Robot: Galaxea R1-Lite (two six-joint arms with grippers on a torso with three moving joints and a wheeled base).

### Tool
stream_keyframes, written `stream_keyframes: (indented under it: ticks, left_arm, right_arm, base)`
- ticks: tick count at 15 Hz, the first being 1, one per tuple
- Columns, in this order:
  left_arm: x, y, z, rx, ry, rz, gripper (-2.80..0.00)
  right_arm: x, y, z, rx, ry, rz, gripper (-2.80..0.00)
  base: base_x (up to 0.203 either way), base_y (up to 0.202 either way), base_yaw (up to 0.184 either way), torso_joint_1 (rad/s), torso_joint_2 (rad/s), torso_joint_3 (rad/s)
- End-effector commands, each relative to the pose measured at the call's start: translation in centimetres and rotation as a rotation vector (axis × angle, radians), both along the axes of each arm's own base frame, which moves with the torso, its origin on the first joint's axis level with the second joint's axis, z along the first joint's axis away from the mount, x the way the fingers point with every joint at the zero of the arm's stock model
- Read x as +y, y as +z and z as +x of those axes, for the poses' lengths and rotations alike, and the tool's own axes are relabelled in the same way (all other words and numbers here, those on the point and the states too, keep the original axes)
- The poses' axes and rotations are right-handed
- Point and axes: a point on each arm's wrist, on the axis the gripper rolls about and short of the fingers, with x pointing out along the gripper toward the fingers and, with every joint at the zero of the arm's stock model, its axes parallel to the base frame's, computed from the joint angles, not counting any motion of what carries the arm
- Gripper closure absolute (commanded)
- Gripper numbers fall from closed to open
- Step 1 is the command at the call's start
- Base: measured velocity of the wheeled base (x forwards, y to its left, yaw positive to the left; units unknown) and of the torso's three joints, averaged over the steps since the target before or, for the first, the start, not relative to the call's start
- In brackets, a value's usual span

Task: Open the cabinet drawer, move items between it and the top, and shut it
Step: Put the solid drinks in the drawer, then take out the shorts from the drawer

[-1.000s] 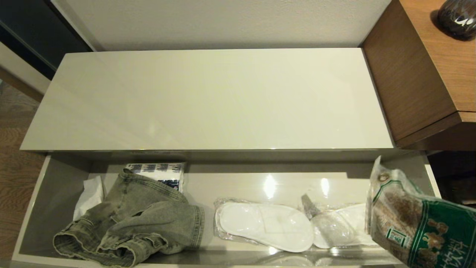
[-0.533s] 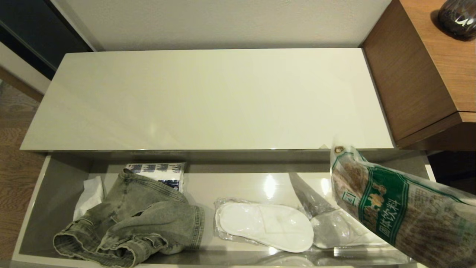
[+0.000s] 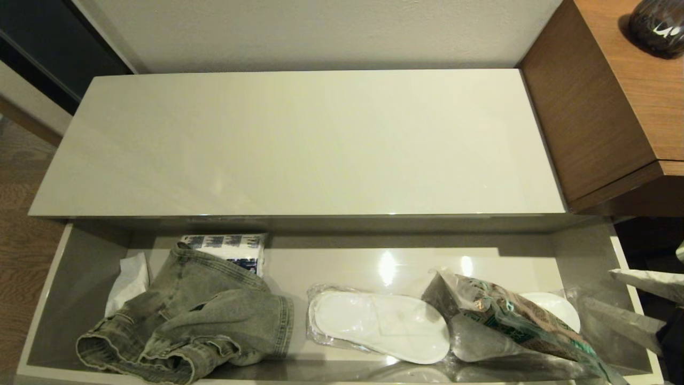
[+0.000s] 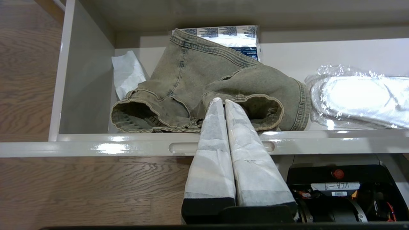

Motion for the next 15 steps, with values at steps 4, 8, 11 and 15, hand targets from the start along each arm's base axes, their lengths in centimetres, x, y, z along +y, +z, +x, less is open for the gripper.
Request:
stream_keyframes:
  ticks: [4, 8, 11, 15]
  left_arm:
    - [0.0, 0.0, 0.0, 0.002, 0.0, 0.0, 0.0]
    - [0.0, 0.0, 0.0, 0.001, 0.0, 0.0, 0.0]
    - [0.0, 0.0, 0.0, 0.001, 0.0, 0.0, 0.0]
    - [0.0, 0.0, 0.0, 0.001, 0.0, 0.0, 0.0]
  right_arm:
    - [-1.7, 0.0, -3.1, -0.031, -0.037, 0.043, -2.8]
    - [-4.7, -2.0, -8.9, 0.064, -0.105, 0.113, -2.8]
    - [-6.4, -4.2, -12.5, 0.137, -0.183, 0.146, -2.8]
    - [-6.9, -5.7, -15.1, 0.213, -0.285, 0.214, -2.8]
  base:
    - [0.0, 0.0, 0.0, 0.0, 0.0, 0.0]
    - [0.0, 0.0, 0.0, 0.0, 0.0, 0.0]
    - [0.0, 0.0, 0.0, 0.0, 0.0, 0.0]
    - [0.0, 0.0, 0.0, 0.0, 0.0, 0.0]
